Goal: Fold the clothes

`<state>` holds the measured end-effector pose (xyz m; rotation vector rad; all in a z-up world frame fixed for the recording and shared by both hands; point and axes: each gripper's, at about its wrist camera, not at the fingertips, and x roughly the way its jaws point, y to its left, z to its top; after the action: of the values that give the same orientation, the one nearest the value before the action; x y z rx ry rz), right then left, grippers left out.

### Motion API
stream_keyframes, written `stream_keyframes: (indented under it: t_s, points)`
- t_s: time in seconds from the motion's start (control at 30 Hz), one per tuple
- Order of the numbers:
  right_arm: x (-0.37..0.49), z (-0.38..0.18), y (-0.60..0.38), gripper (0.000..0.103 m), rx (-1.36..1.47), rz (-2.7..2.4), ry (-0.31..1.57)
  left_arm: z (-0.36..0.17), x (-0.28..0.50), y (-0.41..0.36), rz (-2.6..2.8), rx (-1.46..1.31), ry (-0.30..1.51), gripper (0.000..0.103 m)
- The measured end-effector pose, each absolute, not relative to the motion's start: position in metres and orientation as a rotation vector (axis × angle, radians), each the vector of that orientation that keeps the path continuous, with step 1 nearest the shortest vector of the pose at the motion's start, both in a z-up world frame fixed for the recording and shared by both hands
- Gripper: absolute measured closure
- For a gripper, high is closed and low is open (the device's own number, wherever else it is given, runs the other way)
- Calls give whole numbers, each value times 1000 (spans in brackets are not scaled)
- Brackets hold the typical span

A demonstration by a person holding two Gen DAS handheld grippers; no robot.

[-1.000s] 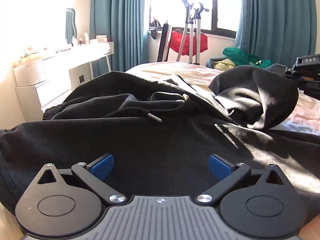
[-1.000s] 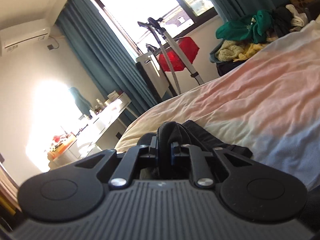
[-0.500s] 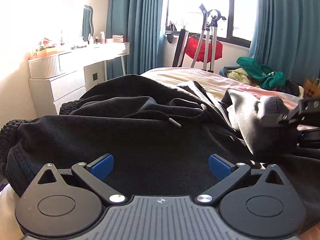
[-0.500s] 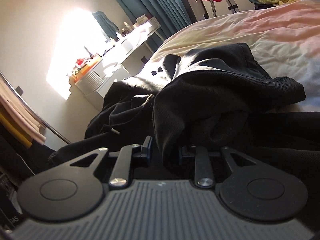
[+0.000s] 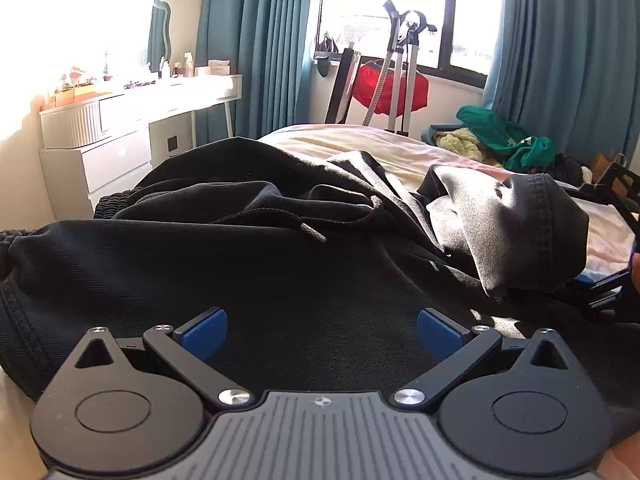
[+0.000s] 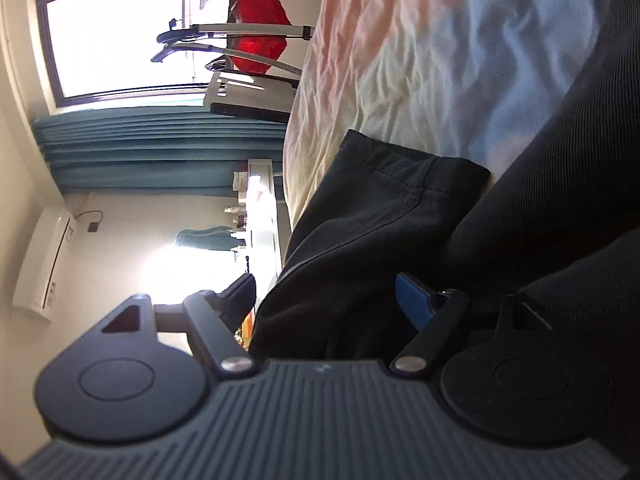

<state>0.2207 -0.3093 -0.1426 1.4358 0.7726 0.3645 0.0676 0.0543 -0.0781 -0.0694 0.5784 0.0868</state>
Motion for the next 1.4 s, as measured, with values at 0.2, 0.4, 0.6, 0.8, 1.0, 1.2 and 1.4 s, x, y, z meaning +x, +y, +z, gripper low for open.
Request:
stream_keyframes:
  t_s: [0.2,0.4,0.6,0.8,1.0,1.2,1.4]
  points:
    - [269,-155,-297,64,1361,193,797,-83,67,52,71,-41,552,0]
    - [283,-85,-331,94,1003,25,553,-83,68,59,49,-79,547,0]
    - [258,7,-404,94,672,-183,267,-80,70,63,42,-115,527,0]
    - [211,40,-461,94,454,-347,163,-77,68,63,27,-112,511,0]
    - [191,-12,-468,94,548,-411,299,-74,62,61,19,-115,511,0]
    - [177,-74,-486,94,791,-483,456,-69,53,60,8,-117,505,0]
    - [206,-50,-491,94,814,-449,446,-72,62,58,-2,-99,484,0]
